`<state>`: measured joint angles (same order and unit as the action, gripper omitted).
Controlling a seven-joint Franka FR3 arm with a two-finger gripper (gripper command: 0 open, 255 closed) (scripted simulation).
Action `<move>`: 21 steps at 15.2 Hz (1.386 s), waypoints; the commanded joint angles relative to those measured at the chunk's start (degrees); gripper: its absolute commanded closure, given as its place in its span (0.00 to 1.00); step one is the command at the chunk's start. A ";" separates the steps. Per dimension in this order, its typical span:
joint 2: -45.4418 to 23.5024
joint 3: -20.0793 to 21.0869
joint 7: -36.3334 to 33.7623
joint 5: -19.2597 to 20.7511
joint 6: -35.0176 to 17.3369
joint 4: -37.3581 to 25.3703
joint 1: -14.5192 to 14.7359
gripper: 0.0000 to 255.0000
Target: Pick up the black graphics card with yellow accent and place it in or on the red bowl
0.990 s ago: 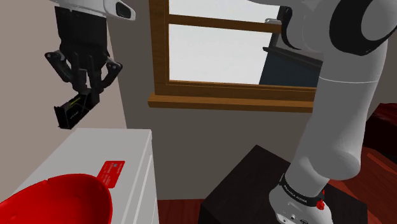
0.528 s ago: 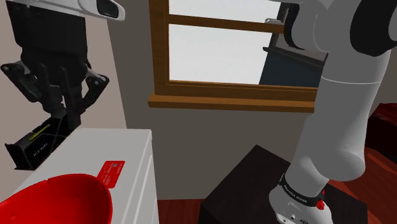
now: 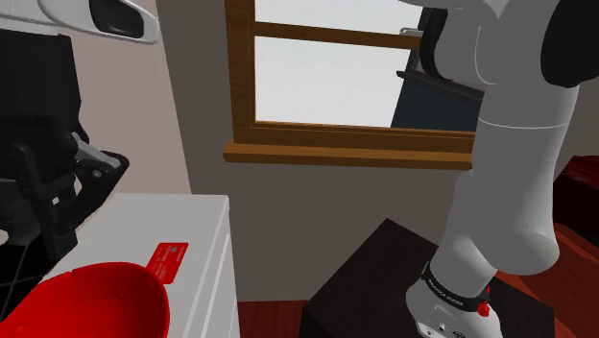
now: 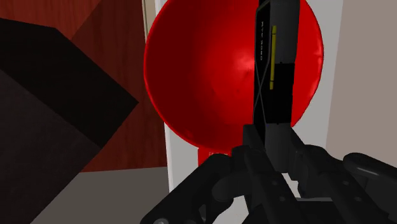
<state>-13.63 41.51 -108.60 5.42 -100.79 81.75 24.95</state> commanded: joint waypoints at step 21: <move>0.98 -0.22 0.31 -0.62 -10.16 10.96 -1.09 0.00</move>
<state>-12.66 41.29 -108.29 4.81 -110.95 92.71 23.86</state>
